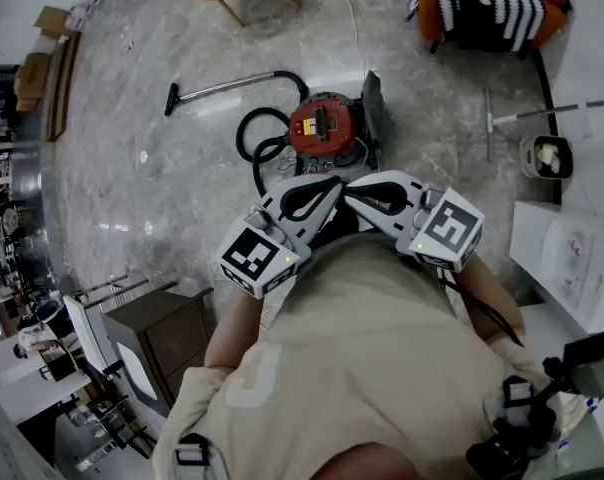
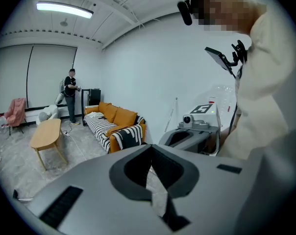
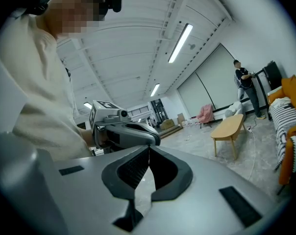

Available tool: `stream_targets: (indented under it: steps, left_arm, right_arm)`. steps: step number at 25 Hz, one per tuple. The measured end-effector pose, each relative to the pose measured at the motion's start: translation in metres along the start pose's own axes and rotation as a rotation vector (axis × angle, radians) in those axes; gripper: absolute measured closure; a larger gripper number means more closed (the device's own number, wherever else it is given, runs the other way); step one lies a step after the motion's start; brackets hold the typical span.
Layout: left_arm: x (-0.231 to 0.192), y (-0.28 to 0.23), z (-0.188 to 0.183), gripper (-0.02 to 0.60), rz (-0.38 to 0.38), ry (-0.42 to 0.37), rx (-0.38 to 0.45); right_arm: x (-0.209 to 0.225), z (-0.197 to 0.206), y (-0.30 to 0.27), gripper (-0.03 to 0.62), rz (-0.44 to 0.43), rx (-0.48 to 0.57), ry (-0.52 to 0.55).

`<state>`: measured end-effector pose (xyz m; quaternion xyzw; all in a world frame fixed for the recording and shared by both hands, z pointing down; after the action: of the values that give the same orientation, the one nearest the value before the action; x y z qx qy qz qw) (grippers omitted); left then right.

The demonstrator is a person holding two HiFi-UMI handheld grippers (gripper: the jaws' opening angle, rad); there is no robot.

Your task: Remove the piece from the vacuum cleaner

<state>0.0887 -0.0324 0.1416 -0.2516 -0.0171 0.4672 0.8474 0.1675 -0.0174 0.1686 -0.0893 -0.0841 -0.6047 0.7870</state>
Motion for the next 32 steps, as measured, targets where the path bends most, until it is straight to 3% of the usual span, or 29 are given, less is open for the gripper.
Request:
stream_targets:
  steps: [5,9,19,27,32]
  left_arm:
    - [-0.018,0.003,0.000,0.580,0.036,0.040,0.055]
    - [-0.055,0.015,0.014,0.580,-0.001,0.005,0.031]
    - [-0.159,0.042,0.051,0.580,-0.023,0.018,-0.048]
    - [-0.218,0.038,0.071,0.580,0.038,-0.038,-0.141]
    - [-0.229,0.024,0.088,0.580,0.087,-0.060,-0.220]
  right_arm:
    - [0.008,0.013,-0.006,0.591,0.089,-0.070,0.010]
    - [0.020,0.014,-0.020,0.591,0.164,-0.126,-0.016]
    - [0.053,0.023,-0.112,0.591,0.266,-0.283,-0.181]
    - [0.099,0.044,-0.137,0.591,0.470,-0.371,-0.399]
    - [0.115,0.075,-0.133,0.591,0.535,-0.362,-0.574]
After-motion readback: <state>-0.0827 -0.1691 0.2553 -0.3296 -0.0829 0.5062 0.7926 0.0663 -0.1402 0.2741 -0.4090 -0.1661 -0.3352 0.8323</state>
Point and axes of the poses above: the fingertips, and each gripper's own axes: y backward along the fingers, x to its right, z out of its underside, the point moved 5 cm from there along y, backward along the fingers, and after that the axes turned 6 degrees about y, right-handed, at the moved point
